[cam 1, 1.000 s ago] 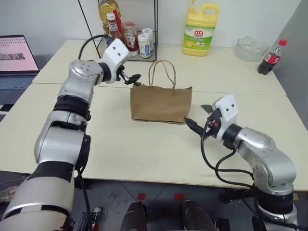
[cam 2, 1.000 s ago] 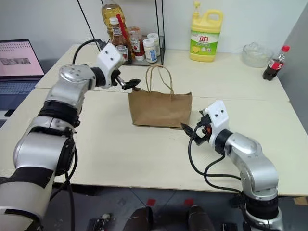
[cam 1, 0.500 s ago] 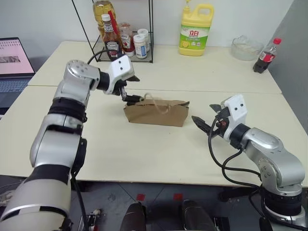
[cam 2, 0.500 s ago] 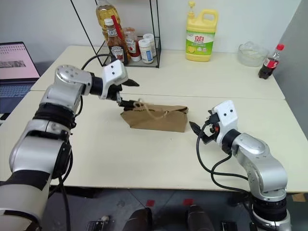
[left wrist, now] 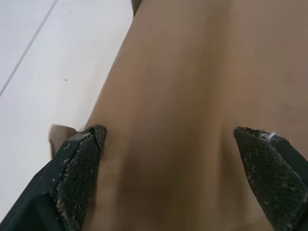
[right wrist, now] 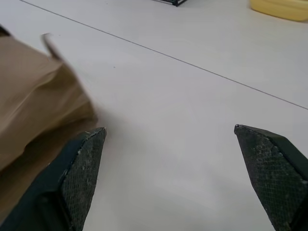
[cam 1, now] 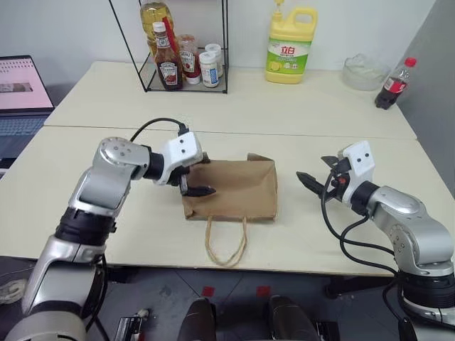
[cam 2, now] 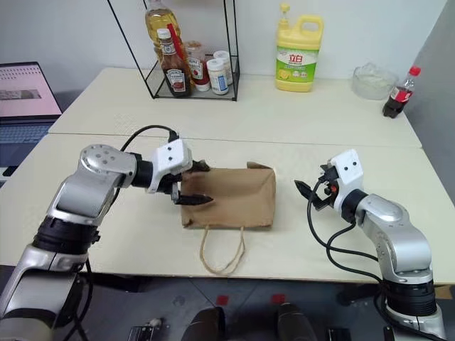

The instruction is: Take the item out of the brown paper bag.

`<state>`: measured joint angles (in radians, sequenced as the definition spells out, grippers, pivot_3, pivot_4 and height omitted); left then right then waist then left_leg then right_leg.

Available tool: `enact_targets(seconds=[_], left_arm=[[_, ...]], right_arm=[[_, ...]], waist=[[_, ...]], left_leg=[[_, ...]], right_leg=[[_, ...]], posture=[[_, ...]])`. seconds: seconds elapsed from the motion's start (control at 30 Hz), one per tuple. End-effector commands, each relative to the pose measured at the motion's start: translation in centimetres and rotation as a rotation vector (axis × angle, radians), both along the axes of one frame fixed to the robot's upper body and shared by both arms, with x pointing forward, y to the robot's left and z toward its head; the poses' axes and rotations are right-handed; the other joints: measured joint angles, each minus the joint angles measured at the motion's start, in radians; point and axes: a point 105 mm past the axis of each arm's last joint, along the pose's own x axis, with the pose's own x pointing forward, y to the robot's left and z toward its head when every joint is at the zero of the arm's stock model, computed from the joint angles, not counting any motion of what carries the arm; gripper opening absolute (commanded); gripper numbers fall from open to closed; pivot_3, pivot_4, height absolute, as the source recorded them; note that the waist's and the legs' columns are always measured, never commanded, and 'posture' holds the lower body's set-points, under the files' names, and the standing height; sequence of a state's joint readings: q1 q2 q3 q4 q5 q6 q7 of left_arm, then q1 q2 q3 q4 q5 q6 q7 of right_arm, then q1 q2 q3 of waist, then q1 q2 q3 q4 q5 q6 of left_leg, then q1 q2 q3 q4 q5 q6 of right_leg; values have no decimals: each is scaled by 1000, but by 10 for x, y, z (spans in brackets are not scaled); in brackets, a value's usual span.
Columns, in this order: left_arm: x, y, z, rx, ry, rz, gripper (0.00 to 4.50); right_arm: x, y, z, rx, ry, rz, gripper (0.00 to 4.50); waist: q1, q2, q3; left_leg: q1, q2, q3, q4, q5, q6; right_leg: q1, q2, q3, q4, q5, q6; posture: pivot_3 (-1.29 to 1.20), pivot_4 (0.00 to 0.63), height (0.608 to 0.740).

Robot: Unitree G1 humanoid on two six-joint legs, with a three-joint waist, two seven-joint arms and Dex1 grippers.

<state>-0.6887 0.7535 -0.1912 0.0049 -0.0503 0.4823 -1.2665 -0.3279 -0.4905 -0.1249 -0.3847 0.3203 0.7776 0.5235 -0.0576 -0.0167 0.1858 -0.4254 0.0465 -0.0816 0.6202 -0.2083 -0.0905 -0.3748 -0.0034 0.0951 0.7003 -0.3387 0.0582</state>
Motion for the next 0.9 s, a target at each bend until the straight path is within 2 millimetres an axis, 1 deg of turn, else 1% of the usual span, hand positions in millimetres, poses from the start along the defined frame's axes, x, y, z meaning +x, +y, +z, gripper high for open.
enact_targets(seconds=[0.03, 0.2, 0.3, 0.37, 0.43, 0.47, 0.6, 0.77, 0.9], left_arm=[[-8, -1, 6, 41, -45, -28, 4500], [-9, -1, 23, 106, -159, -83, 4500], [-27, -7, 30, 149, -234, -248, 4500], [-42, -11, 31, 170, -276, -384, 4500], [-60, -12, 26, 133, -252, -508, 4500], [-65, -12, 24, 124, -248, -542, 4500], [-77, 0, -1, 165, -252, -672, 4500], [-78, -2, -25, 127, -243, -703, 4500], [-74, -8, -36, 107, -270, -703, 4500]], right_arm=[[-2, 2, 9, 0, -41, 19, 4470], [-3, -1, 8, -20, -46, 24, 4470], [-8, 2, 8, -29, -54, 70, 4470], [-15, 8, 7, -61, -71, 133, 4470], [-27, 18, 9, -50, -77, 225, 4470], [-31, 21, 9, -46, -78, 249, 4470], [-43, 24, 1, -91, -63, 342, 4470], [-42, 26, -6, -123, -62, 371, 4470], [-41, 27, -5, -117, -60, 373, 4470]], waist=[[1, 0, 0], [1, 0, 0], [2, 0, 0], [2, 0, 0], [1, 0, 0], [1, 0, 0], [2, 0, 0], [2, 0, 0], [2, 0, 0]], left_leg=[[0, 0, 0, 1, 0, 0], [0, 0, -1, 3, 0, 0], [0, 0, 0, 3, 0, 0], [0, 0, 0, 3, 0, 0], [0, 0, 0, 3, 0, 0], [0, 0, 0, 3, 0, 0], [0, 0, 0, 4, 0, 0], [0, 0, 0, 4, 0, 1], [0, 0, 0, 4, 0, 1]], right_leg=[[1, 0, 0, 0, 0, 0], [1, 0, 0, 1, 0, 0], [1, 0, 0, 1, 0, 0], [1, 0, 0, 1, 0, 0], [1, 0, 0, 0, 0, 0], [1, 0, 0, 0, 0, 0], [2, 0, 0, 1, 0, 0], [2, 0, 0, 0, 0, 0], [2, 0, 0, 0, 0, 0]], posture=[[0, 150, 740], [0, 150, 740], [0, 150, 740], [0, 150, 740], [0, 150, 740], [0, 150, 740], [0, 150, 740], [0, 150, 740], [0, 150, 740]])
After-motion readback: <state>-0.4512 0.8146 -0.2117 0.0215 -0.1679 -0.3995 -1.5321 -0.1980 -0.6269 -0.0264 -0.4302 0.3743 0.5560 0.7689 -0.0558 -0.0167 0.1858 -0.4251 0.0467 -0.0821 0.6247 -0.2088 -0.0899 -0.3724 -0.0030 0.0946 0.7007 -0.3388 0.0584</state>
